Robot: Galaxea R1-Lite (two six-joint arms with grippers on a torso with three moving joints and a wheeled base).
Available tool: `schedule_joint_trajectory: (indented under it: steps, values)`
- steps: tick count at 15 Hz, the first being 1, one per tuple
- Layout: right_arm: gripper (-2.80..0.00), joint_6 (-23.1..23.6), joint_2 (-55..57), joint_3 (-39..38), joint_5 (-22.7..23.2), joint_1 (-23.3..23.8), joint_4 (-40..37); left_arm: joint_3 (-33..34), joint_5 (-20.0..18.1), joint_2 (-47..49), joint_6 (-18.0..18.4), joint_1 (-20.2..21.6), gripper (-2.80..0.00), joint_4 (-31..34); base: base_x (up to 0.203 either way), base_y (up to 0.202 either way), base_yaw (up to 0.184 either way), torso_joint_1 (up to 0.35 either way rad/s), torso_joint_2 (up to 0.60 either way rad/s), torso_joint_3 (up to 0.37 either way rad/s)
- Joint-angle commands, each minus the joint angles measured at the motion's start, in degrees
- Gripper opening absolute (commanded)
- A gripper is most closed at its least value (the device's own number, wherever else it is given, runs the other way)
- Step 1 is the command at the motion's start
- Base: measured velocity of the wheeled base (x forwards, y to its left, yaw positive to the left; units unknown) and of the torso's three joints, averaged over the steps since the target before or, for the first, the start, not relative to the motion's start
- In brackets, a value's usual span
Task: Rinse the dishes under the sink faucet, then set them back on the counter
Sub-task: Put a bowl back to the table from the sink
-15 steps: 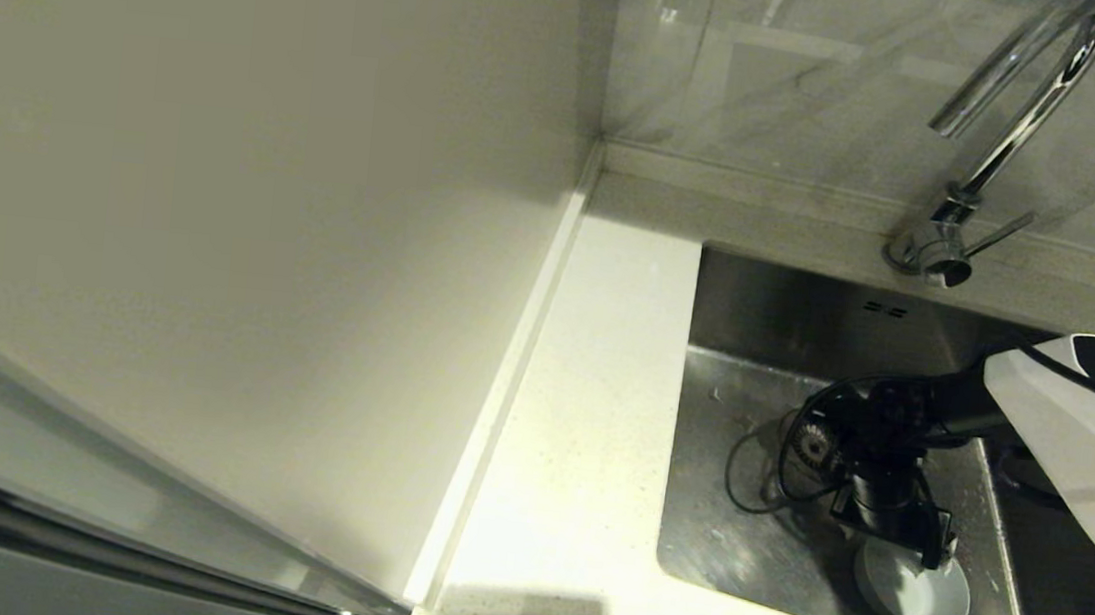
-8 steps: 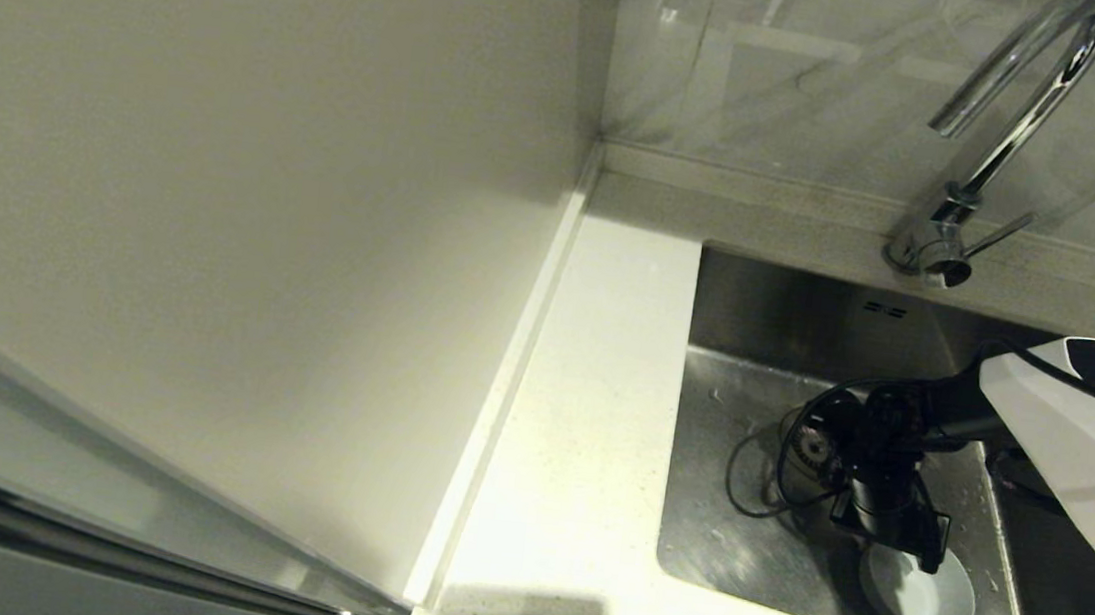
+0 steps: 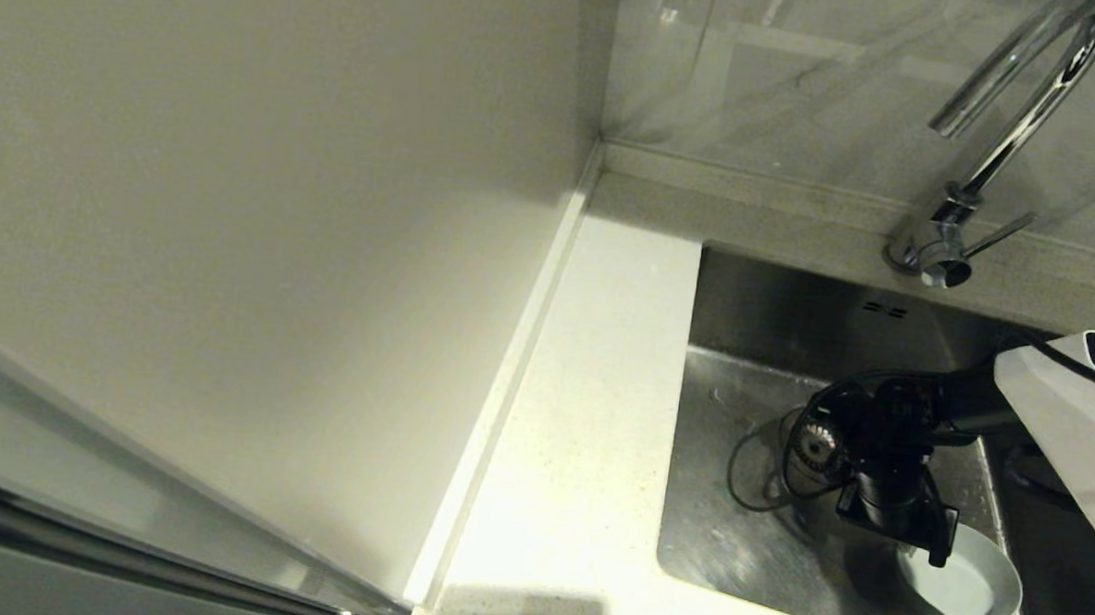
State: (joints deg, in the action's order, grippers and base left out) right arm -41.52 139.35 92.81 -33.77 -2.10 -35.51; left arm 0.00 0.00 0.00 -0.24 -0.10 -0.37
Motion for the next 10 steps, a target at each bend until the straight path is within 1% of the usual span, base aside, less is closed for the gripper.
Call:
schedule_joint_trajectory:
  steps: [1, 3, 5, 7, 8, 9, 10]
  values:
    - [-2.80, -0.23, -2.69, -0.24, -1.23, 0.40, -1.20, 0.18, 0.00, 0.00, -0.02, 0.01, -2.80, 0.00, 0.000, 0.000, 0.000, 0.000, 0.00, 0.000]
    - [-2.80, 0.25, -6.50, -0.65, -1.77, 0.29, -2.57, 0.18, 0.00, 0.00, -0.02, 0.01, -2.80, -0.07, 0.000, 0.000, 0.000, 0.000, 0.00, 0.000]
    - [-2.80, 2.13, -13.45, -2.88, -1.27, -1.10, -3.58, 0.18, 0.00, 0.00, -0.02, 0.01, -2.80, -0.01, 0.000, 0.000, 0.000, 0.000, 0.00, 0.000]
    - [-2.80, 5.00, -22.41, -5.52, 0.14, -2.99, -3.96, 0.18, 0.00, 0.00, -0.02, 0.01, -2.80, -0.04, 0.000, 0.000, 0.000, 0.000, 0.00, 0.000]
    - [-2.80, 6.81, -27.16, -6.29, 2.35, -4.12, -4.09, 0.18, 0.00, 0.00, -0.02, 0.01, -2.80, -0.07, 0.000, 0.000, 0.000, 0.000, 0.00, 0.000]
    - [-2.80, 8.33, -31.46, -6.71, 6.85, -5.36, -4.51, 0.11, 0.00, 0.00, -0.02, 0.01, -2.80, -0.02, 0.000, 0.000, 0.000, 0.000, 0.00, 0.000]
    - [-2.80, 9.64, -34.88, -6.67, 16.15, -6.65, -5.93, 0.18, 0.00, 0.00, -0.02, 0.01, -2.80, 0.01, 0.000, 0.000, 0.000, 0.000, 0.00, 0.000]
